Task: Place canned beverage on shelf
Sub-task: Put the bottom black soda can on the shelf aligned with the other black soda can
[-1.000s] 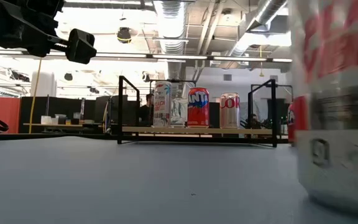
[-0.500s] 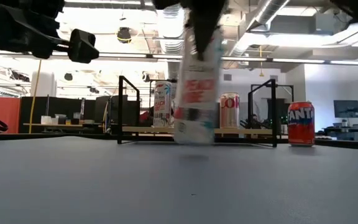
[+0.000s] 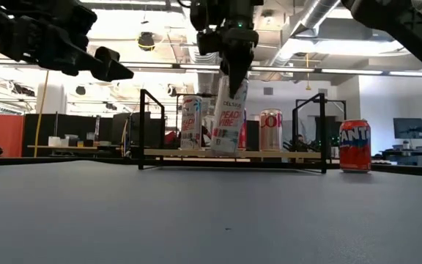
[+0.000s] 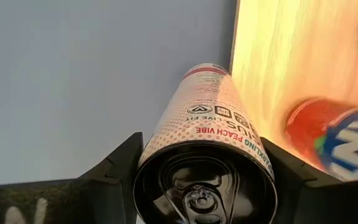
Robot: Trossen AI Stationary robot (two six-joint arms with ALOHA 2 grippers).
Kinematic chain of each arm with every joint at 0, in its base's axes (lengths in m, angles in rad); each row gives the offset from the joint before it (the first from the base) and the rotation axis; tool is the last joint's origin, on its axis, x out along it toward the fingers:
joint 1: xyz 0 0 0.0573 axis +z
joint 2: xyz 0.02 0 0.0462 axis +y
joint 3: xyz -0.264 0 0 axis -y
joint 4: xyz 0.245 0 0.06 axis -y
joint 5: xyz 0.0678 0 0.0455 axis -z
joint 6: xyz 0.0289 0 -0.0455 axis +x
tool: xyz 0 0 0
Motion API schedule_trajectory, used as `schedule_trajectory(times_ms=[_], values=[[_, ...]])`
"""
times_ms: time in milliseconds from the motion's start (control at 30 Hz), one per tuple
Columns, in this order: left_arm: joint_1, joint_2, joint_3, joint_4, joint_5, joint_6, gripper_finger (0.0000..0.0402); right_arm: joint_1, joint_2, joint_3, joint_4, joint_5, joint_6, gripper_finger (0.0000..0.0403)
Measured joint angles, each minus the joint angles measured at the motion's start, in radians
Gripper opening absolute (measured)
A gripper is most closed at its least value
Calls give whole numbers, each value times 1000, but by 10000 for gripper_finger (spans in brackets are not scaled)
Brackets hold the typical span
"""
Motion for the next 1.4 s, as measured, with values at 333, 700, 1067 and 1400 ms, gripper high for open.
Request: schedule_trajectory(times_ms=[333,700,1067,1400], values=[[121,0,0,19,38,25,364,-51,-35,0,50,-9,-161,230],[199,0,0,44,51,55,364,2,-93,-6,-7,-187,-71,230],[227,0,0,61,71,73,364,67,-67,-172,5,-173,14,230],[226,0,0,52,71,64,364,71,-70,-273,34,-168,50,231]])
